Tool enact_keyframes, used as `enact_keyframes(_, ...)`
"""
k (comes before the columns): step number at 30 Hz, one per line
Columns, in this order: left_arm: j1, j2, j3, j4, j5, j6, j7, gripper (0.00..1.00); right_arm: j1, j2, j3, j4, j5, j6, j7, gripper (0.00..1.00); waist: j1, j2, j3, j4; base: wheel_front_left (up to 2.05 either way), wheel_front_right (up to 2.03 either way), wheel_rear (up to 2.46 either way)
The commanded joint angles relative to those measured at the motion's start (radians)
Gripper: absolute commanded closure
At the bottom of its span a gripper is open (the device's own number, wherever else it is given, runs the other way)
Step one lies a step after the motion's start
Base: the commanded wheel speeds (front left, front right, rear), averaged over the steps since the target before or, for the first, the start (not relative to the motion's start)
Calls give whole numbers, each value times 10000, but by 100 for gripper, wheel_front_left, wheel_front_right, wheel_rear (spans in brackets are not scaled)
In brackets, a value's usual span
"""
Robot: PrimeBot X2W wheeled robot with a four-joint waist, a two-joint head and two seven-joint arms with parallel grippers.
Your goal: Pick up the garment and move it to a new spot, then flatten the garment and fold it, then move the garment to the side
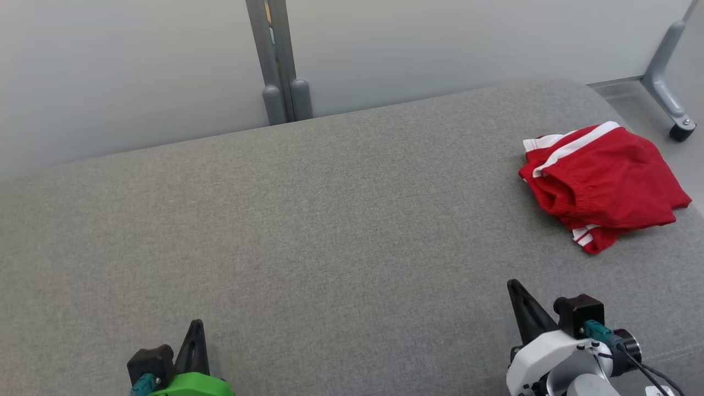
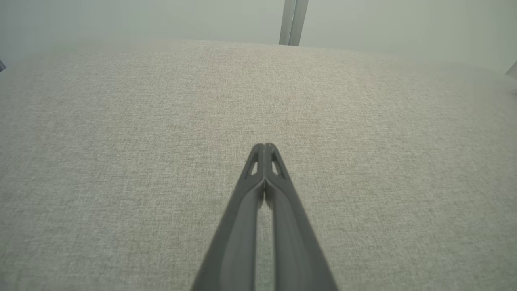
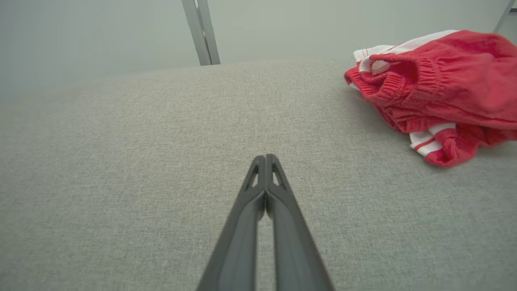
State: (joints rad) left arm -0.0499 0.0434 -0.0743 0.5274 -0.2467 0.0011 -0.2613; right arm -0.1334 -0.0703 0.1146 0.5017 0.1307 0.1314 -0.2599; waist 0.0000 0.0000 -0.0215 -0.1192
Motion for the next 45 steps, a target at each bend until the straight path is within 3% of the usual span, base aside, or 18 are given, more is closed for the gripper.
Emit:
enact_keyframes(1,-135,12,107,-82,-342,-38,132,100,-141,0,-118,-96,386,0,139,100,0,0,3,17,0,0,0)
enact_keyframes(20,-359,30,467,-704,-3652,-360,962,100,-119,49,-696,-675,3949,-2,1043,100,0,0,43,198,0,0,0)
enact_keyframes(45,-624,53,895,-1295,-7015,-691,1865,100,-136,93,-1318,-1223,7591,-4,1997,100,0,0,94,437,0,0,0)
